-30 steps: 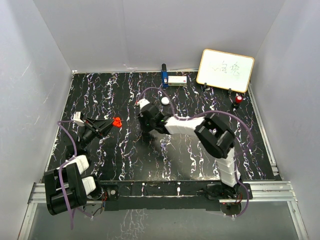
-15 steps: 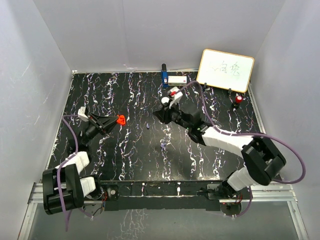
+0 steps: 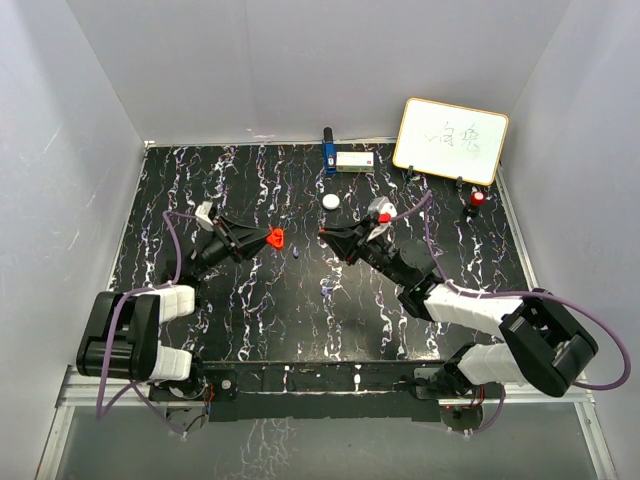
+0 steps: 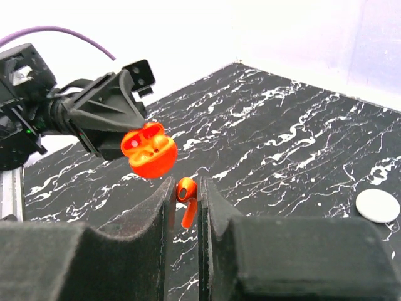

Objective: Insert the wireless bluetooth earbuds into the charging case
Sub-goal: Pick up the earbud from the center of the board, then place the earbud in the charging case.

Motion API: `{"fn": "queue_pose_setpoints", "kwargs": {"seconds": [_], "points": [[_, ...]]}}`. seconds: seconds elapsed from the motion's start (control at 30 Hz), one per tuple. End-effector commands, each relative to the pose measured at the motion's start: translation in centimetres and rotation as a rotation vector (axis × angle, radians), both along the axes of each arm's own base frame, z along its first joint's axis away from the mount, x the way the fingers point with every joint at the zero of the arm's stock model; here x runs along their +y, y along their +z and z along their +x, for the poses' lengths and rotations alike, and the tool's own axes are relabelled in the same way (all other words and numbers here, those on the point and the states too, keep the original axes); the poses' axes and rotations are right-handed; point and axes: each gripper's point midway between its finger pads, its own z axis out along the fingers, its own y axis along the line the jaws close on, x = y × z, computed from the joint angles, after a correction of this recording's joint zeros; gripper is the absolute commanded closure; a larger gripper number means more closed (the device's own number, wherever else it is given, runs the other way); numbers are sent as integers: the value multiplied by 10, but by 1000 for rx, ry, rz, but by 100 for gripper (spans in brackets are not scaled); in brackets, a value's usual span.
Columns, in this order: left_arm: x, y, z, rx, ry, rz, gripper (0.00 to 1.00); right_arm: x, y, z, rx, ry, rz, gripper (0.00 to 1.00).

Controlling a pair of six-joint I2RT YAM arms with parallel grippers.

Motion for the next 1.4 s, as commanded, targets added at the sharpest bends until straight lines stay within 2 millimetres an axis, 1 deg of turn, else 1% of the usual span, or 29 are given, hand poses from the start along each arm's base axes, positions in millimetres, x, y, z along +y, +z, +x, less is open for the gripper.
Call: {"fn": "queue_pose_setpoints", "kwargs": {"seconds": [0.0,0.17,0.3,0.53,0.7,0.9,1.03,1.2,1.37], "points": [[-16,24,2,-98,-28,-40,100,-12,49,-15,-219,3,119,100],[-29,23,1,-95,-51,-32,100,-19,58,-31,-348,24,166,100],[-38,22,1,-79,-56,-31,100,-15,59,-41,-406,73,197,100],[-49,19,-2,-44,-44,-32,100,-9,62,-48,-480,126,260,100],[-60,19,-6,-41,-58,-33,100,-1,58,-44,-511,141,231,100],[-68,9,-11,-20,-69,-25,100,0,65,-43,-574,130,212,100],[-71,5,-11,-7,-74,-36,100,1,73,-43,-600,131,220,100],[-76,5,-9,1,-81,-49,100,1,83,-42,-635,117,229,100],[-77,11,-5,-1,-77,-67,100,3,93,-40,-668,113,238,100]]}}
